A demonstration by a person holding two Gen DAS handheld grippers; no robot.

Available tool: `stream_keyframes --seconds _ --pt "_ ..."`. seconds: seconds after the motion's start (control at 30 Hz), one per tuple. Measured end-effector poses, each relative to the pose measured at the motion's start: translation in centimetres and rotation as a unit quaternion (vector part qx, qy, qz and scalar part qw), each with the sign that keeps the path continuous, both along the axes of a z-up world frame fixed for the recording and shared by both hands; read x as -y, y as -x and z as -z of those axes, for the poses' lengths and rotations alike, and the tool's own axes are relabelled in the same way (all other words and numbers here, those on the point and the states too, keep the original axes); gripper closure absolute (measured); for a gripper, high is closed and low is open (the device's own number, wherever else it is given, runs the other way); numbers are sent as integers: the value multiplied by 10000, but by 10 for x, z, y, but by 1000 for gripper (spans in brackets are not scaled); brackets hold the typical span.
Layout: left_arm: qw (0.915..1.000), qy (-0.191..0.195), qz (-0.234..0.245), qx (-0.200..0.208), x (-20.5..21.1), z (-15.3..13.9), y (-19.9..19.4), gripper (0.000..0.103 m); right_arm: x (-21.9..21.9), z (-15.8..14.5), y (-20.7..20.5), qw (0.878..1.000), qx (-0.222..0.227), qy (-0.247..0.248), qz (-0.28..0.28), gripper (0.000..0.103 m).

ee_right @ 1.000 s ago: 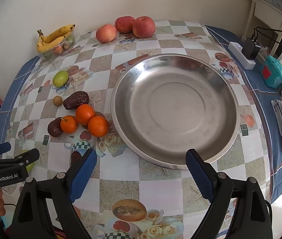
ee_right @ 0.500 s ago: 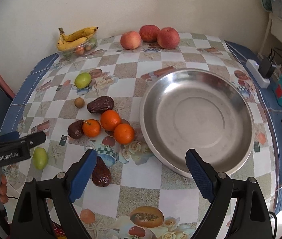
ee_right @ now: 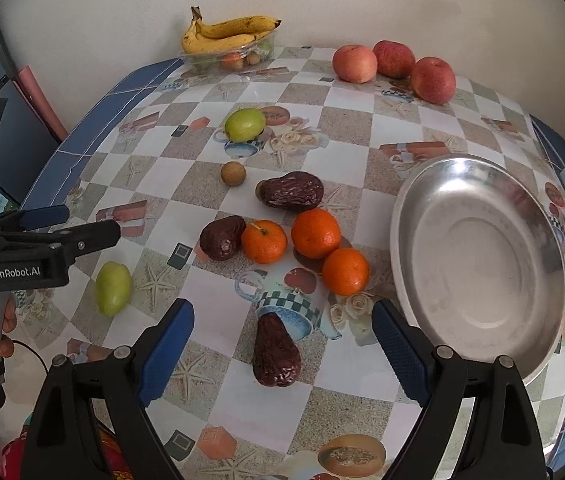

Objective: Organize fruits
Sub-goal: 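Grasp the dark red date with the right gripper while the left gripper grasps the green pear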

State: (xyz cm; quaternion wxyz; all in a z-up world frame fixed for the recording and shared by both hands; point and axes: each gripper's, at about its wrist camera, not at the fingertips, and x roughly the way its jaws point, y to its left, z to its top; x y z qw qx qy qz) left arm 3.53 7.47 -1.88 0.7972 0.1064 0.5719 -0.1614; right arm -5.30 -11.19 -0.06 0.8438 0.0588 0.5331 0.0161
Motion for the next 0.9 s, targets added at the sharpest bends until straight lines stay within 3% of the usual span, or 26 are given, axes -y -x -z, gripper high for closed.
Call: stream_keyframes --seconds 0.13,0.3,0.37,0.47,0.57,0.63,0.67,0.7,0.9 --pt "9970 345 -114 -685 -5 18 -3 0 -5 2 -2 9999 -13 -37 -112 12" --pt "9924 365 -547 -1038 -17 43 2 2 -8 10 -5 9996 -210 23 -175 13" --pt "9906 386 -661 -1136 -21 52 5 9 -9 20 -6 9989 -420 45 -189 15" --pt "9926 321 -625 -987 -20 51 10 20 -11 35 -8 9970 -738 94 -219 32" --pt "9920 403 -643 -1012 -21 49 15 40 -11 45 -8 9953 -924 193 -200 44" --pt "9900 624 -641 -1086 -22 47 19 58 -10 48 -6 9949 -975 176 -170 58" --pt "9898 671 -644 -1075 -21 46 22 61 -8 49 -6 9949 -990 158 -150 61" --pt "9905 623 -636 -1046 -19 46 24 61 -7 49 -6 9948 -998 127 -140 69" --pt "9897 683 -784 -986 -16 29 29 61 -3 40 -1 9965 -815 -137 -113 69"
